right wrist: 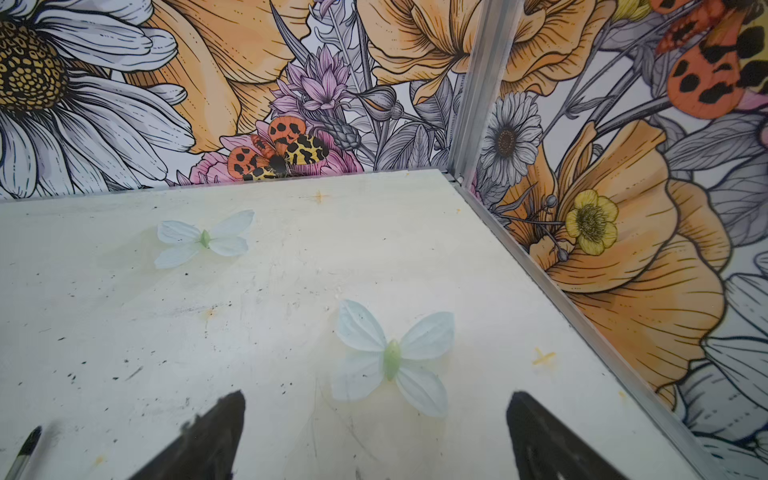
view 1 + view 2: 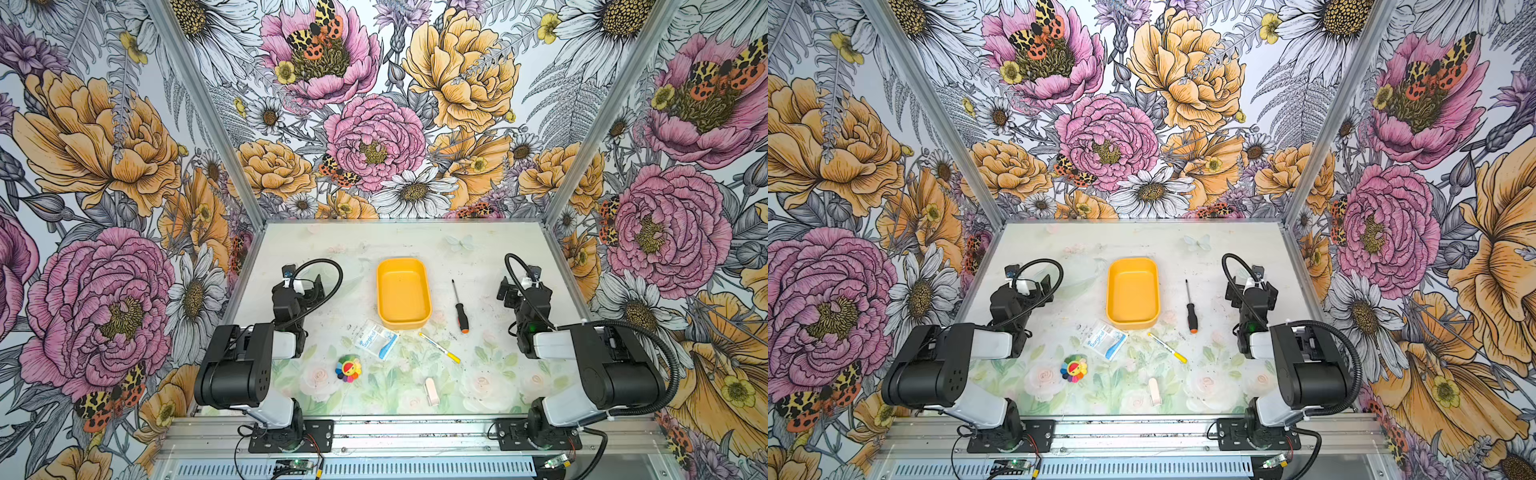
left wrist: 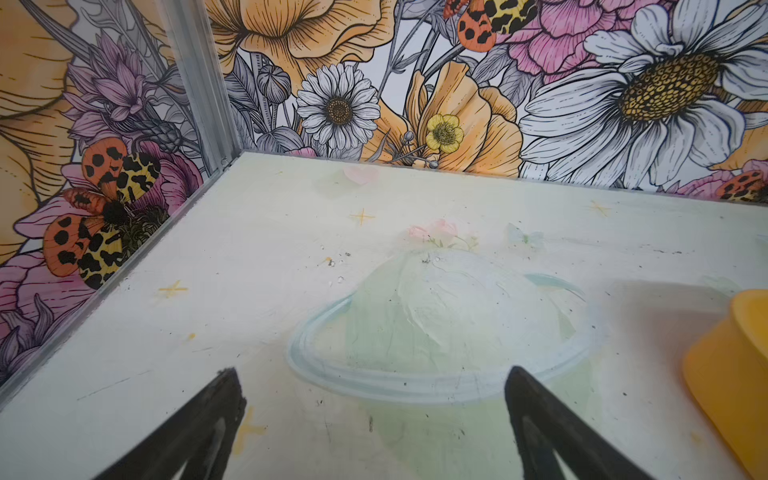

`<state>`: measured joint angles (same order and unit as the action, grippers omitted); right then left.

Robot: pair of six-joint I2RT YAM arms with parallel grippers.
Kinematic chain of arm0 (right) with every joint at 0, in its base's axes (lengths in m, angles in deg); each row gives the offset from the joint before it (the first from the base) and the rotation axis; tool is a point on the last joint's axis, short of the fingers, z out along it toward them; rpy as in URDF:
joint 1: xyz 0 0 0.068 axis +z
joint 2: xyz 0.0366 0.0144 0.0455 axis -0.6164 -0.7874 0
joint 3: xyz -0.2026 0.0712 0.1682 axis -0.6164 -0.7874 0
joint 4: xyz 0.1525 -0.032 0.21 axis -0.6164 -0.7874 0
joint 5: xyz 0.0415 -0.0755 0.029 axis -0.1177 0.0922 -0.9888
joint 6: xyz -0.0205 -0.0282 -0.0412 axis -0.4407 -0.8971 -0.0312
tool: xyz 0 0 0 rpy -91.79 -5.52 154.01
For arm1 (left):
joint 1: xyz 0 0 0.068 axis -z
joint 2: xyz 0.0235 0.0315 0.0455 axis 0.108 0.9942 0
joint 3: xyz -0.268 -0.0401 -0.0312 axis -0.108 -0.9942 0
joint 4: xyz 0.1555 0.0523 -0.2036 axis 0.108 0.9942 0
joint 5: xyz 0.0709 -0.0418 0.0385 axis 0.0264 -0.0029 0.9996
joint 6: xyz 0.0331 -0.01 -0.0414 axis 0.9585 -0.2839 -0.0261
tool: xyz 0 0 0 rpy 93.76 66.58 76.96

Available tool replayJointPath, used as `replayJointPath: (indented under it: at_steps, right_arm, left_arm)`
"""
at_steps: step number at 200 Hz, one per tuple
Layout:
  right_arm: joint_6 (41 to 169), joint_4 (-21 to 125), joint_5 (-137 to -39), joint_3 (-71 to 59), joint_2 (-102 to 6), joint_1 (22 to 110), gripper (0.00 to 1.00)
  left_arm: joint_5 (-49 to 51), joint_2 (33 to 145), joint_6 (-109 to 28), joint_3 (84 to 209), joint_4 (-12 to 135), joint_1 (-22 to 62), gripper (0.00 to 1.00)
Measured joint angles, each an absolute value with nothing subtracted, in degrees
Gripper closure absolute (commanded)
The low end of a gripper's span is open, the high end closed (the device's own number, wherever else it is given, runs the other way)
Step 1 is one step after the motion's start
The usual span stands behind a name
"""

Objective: Put the screwdriver in the bin
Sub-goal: 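Move the right gripper down over the black-and-orange screwdriver handle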

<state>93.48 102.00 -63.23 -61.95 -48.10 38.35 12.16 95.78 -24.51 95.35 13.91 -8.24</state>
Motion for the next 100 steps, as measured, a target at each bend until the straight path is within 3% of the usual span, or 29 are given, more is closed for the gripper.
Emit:
replayJointPath:
  at_steps: [75, 100]
  right_arm:
    - [93.5, 102.0, -63.2, -61.9, -48.1, 38.3, 0.01]
    - [93.5, 102.0, -63.2, -61.9, -48.1, 38.3, 0.08]
  left_arm:
    - [12.2, 95.8, -24.5, 95.4, 13.9, -8.2, 0.01]
    - [12.2, 95.8, -24.5, 95.4, 13.9, -8.2, 0.01]
